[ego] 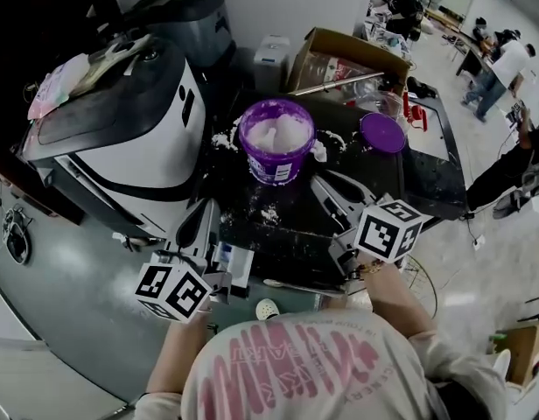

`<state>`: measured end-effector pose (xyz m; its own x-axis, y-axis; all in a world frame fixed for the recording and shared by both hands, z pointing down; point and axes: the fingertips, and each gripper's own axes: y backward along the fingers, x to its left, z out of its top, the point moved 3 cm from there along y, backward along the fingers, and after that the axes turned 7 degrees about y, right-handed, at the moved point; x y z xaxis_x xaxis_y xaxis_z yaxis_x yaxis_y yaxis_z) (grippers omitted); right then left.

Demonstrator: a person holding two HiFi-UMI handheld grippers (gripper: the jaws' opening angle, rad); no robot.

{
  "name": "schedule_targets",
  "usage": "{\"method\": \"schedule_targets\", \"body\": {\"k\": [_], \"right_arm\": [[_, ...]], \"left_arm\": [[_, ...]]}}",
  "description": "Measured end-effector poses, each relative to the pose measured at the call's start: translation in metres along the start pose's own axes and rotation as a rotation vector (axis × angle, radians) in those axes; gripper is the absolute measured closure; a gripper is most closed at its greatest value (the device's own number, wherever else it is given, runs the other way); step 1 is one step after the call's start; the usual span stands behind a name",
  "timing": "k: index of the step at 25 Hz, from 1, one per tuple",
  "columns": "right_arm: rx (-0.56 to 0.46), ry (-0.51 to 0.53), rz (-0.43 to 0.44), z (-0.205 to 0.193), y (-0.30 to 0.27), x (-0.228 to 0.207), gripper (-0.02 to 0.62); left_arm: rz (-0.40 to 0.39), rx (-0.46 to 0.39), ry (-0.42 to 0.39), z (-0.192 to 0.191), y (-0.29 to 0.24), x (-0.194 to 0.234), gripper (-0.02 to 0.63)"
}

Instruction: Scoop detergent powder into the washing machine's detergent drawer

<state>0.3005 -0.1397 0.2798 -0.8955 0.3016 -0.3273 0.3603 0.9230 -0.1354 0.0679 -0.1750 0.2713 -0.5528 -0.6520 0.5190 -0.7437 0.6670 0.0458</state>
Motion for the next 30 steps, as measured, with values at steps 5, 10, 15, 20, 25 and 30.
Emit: {"method": "schedule_targets", "body": {"k": [5,10,15,20,25,30], "right_arm": [[0.045,0.133,0.012,0.026,-0.029,-0.009,0.511],[0.152,0.271,0.039,0.039,-0.054,-0.012,0.506],[0.287,0.396,0.105,0.047,-0.082,-0.016,0.505],[0.503,0.455,0.23,0.045,-0.112,-0.014,0.48],[0.714,0.532,0.289,0.04,-0.136,-0.026,0.48],[0.833,0.505,0.335,0.034,-0.159,-0.022,0.48]], "left_arm": [[-0.007,-0.008,-0.005,0.006,-0.02,0.024,0.604],[0.015,-0.007,0.032,0.0,-0.025,0.043,0.604],[0.051,-0.019,0.042,0.001,-0.021,0.051,0.604],[0.096,-0.039,0.036,0.005,-0.01,0.056,0.604],[0.146,-0.079,0.046,0.008,0.0,0.062,0.604],[0.184,-0.085,0.041,0.01,0.008,0.066,0.604]]}}
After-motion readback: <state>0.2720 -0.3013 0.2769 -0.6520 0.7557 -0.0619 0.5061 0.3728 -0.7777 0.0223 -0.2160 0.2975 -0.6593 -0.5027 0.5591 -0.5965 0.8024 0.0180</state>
